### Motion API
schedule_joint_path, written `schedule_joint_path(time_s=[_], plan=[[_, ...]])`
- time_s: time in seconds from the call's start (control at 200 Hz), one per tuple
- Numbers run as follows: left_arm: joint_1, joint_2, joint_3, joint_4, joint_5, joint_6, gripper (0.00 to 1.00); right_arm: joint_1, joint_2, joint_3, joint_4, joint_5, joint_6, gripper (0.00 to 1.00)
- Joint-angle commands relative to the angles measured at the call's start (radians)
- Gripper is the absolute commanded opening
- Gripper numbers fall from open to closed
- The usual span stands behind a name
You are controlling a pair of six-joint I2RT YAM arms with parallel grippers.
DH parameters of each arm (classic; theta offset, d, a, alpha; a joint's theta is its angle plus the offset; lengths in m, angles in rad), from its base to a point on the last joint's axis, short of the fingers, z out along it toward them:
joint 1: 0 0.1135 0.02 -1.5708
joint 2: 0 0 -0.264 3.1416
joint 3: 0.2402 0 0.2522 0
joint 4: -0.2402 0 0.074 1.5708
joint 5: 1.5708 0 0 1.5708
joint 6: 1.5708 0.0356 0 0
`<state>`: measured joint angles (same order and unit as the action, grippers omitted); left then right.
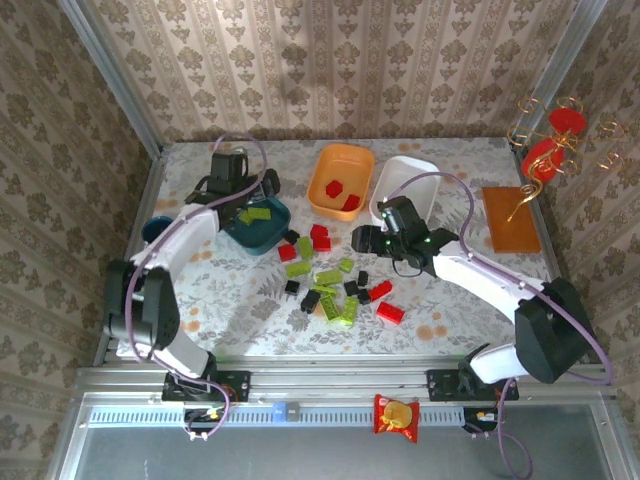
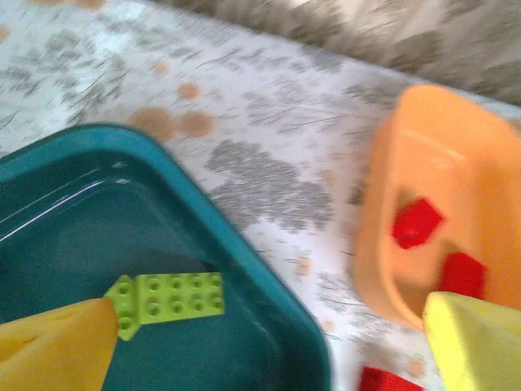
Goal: Sort the legos into containers by color
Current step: Place the lego in the container, then pick up the lego from the center of the table.
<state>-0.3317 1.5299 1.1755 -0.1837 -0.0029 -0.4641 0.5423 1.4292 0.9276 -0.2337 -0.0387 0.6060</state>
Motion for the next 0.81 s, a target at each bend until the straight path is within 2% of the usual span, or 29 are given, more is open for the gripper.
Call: schedule_joint_path(time_s=[0.0, 0.165, 0.325, 0.35, 0.5, 0.7, 0.8], plan=[[-0.052, -0.102, -0.096, 0.026, 0.038, -0.018, 1.0, 0.033, 0.07, 0.014, 0.028, -0.018, 0.008, 0.71], [-0.107, -0.284, -0.269, 0.025, 0.032, -0.033, 1.0, 0.094, 0.231, 0.131, 0.04, -0.011, -0.04, 0.72], [-0.119, -0.475, -0.43, 0.0, -0.002, -0.045, 1.0, 0.158, 0.372, 0.241, 0.041, 0.074, -0.029, 0.75], [-0.153, -0.503, -0.449, -0.008, -0.018, -0.046, 1.0, 0.166, 0.393, 0.263, 0.032, 0.091, -0.024, 0.75], [-0.186, -0.648, -0.553, -0.021, -0.083, -0.056, 1.0, 0.177, 0.495, 0.346, 0.019, 0.153, 0.022, 0.75], [-0.187, -0.729, -0.62, -0.027, -0.095, -0.071, 1.0, 0.177, 0.585, 0.437, -0.023, 0.167, 0.018, 0.74], [-0.187, -0.728, -0.625, -0.03, -0.092, -0.07, 1.0, 0.177, 0.605, 0.455, -0.026, 0.164, 0.021, 0.7]])
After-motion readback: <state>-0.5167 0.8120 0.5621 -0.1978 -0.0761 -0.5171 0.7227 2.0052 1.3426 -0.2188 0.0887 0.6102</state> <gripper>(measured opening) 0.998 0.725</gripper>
